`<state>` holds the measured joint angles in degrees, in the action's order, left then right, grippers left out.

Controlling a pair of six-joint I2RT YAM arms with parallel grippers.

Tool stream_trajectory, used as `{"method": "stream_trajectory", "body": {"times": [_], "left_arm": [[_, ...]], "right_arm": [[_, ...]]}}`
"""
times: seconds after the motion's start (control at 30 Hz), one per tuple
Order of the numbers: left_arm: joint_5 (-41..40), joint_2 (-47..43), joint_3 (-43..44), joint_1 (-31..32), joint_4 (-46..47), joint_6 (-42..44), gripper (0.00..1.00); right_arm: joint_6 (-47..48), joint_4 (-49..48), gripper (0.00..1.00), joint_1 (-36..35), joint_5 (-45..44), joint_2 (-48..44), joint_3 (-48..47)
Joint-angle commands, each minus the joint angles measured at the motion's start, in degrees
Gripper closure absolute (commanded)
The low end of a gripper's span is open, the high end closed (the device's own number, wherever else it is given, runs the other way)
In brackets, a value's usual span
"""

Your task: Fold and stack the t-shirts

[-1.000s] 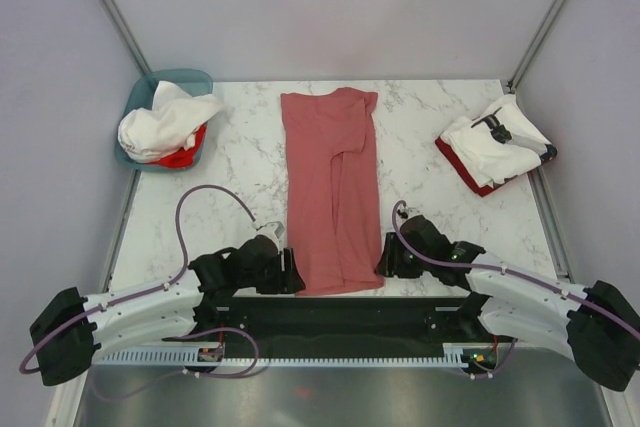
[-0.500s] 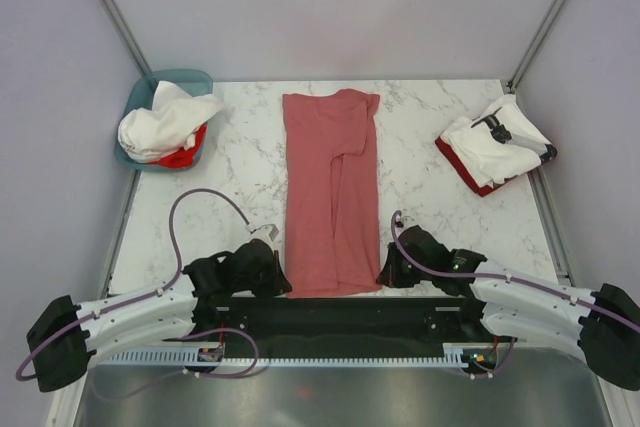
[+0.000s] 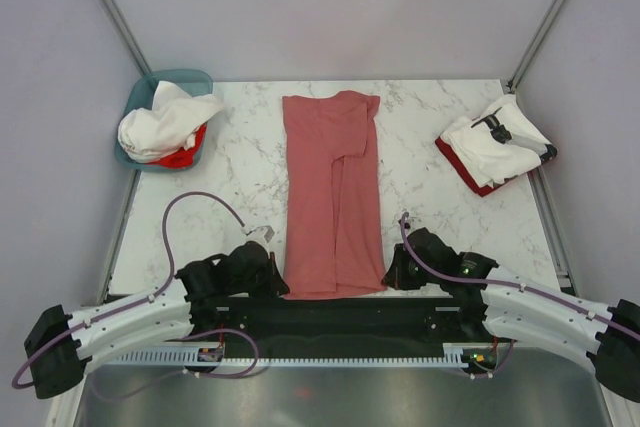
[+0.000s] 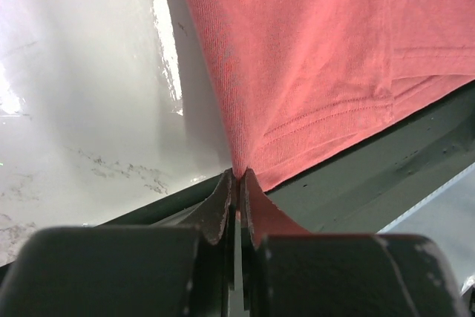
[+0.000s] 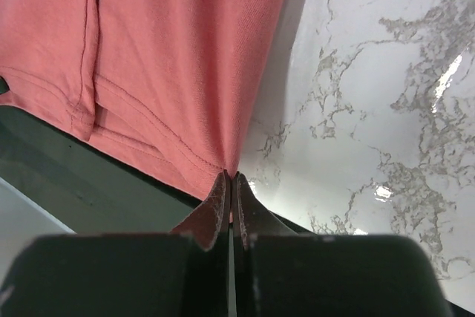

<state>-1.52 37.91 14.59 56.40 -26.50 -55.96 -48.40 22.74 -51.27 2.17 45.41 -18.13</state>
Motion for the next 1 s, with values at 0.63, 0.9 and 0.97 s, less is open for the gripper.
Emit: {"method": "stream_trajectory", "body": {"times": [0.63, 0.9, 0.97], "left_arm": [[6.79, 22.1, 29.68, -19.3, -1.53, 9.81, 0.98], [6.88, 36.78, 42.97, -27.21, -1.18, 12.19, 0.98], [7.4, 41.35, 46.57, -29.06, -0.57, 12.28, 0.98]], "right_arm": [[7.61, 6.17, 1.0, 10.74, -14.31, 17.93, -28.26], [11.66, 2.58, 1.0, 20.58, -12.63, 32.01, -42.68], [12.19, 2.48, 1.0, 21.47, -13.25, 36.05, -46.71]]}}
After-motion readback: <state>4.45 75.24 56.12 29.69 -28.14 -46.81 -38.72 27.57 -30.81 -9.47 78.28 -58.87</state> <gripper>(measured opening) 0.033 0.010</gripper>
